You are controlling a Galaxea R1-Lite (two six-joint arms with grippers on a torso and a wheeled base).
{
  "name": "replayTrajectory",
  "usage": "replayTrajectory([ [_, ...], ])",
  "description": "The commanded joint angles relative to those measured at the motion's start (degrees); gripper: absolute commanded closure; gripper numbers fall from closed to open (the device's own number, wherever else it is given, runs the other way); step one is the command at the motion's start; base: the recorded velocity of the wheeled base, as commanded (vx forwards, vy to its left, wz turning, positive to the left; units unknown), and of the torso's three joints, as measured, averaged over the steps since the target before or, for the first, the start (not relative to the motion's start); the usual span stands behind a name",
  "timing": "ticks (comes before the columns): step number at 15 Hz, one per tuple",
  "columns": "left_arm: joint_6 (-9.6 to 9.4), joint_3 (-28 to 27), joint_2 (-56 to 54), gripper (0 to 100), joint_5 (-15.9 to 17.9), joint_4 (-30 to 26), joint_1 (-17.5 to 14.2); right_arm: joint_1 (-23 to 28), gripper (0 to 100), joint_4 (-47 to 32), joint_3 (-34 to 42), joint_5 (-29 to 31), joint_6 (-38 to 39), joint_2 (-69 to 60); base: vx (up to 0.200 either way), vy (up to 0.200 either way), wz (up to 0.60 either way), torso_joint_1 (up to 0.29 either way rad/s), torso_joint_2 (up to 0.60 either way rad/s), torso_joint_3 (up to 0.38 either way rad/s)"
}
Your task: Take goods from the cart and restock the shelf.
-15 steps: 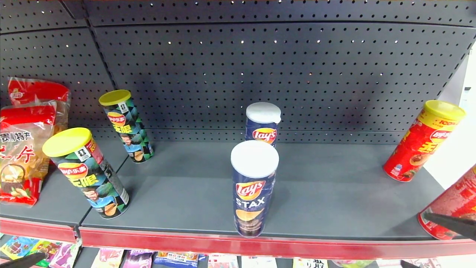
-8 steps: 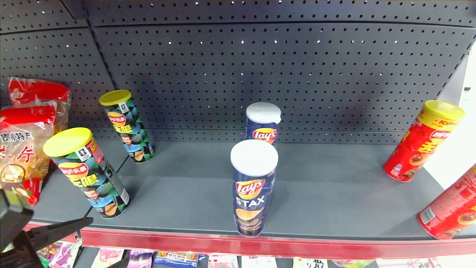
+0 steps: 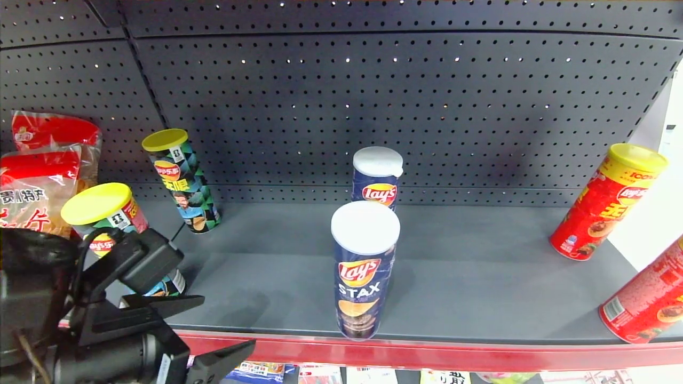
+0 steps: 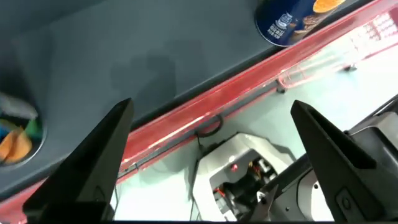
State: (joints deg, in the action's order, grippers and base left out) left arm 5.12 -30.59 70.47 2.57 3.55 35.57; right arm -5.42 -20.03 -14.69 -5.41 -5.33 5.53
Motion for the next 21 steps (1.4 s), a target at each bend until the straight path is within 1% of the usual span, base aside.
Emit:
replayTrajectory([
  [1, -0.11, -2.0, 6.8, 0, -0.6, 0.0, 1.3, -0.1, 0, 0.0, 0.8, 0.0, 0.0, 0.1, 0.000, 0.000, 0.00, 0.000, 0.00, 0.000],
  [2, -0.11, -2.1, 8.5, 0, -1.3, 0.5, 1.5, 0.0, 0, 0.1, 1.2, 0.0, 0.0, 0.0, 0.000, 0.000, 0.00, 0.000, 0.00, 0.000],
  [5, -0.20, -2.5, 11.8, 0, -1.3, 3.7, 3.1, -0.1, 0, 0.2, 1.5, 0.0, 0.0, 0.1, 0.000, 0.000, 0.00, 0.000, 0.00, 0.000],
  [9, -0.20, -5.4, 16.5, 0, -1.7, 3.7, 3.2, -0.1, 0, 0.3, 2.4, 0.0, 0.0, 0.0, 0.000, 0.000, 0.00, 0.000, 0.00, 0.000],
  [13, -0.11, -7.8, 19.5, 0, -3.5, 3.7, 3.1, -0.1, 0, 0.3, 2.9, 0.0, 0.0, 0.0, 0.000, 0.000, 0.00, 0.000, 0.00, 0.000],
  [15, -0.20, -10.9, 22.1, 0, -5.1, 3.7, 3.2, -0.1, 0, 0.3, 3.1, 0.0, 0.1, 0.0, 0.000, 0.000, 0.00, 0.000, 0.00, 0.000],
  [17, -0.29, -12.7, 23.9, 0, -6.6, 3.6, 3.3, 0.0, 0, 0.3, 3.2, 0.0, 0.1, 0.0, 0.000, 0.000, 0.00, 0.000, 0.00, 0.000],
  [19, -0.29, -12.9, 24.6, 0, -7.4, 3.5, 4.4, 0.0, 0, 0.3, 3.2, 0.0, 0.1, 0.0, 0.000, 0.000, 0.00, 0.000, 0.00, 0.000],
  [21, -0.29, -12.9, 25.2, 0, -7.7, 3.5, 4.5, -0.1, 0, 0.3, 3.2, 0.0, 0.2, 0.0, 0.000, 0.000, 0.00, 0.000, 0.00, 0.000],
])
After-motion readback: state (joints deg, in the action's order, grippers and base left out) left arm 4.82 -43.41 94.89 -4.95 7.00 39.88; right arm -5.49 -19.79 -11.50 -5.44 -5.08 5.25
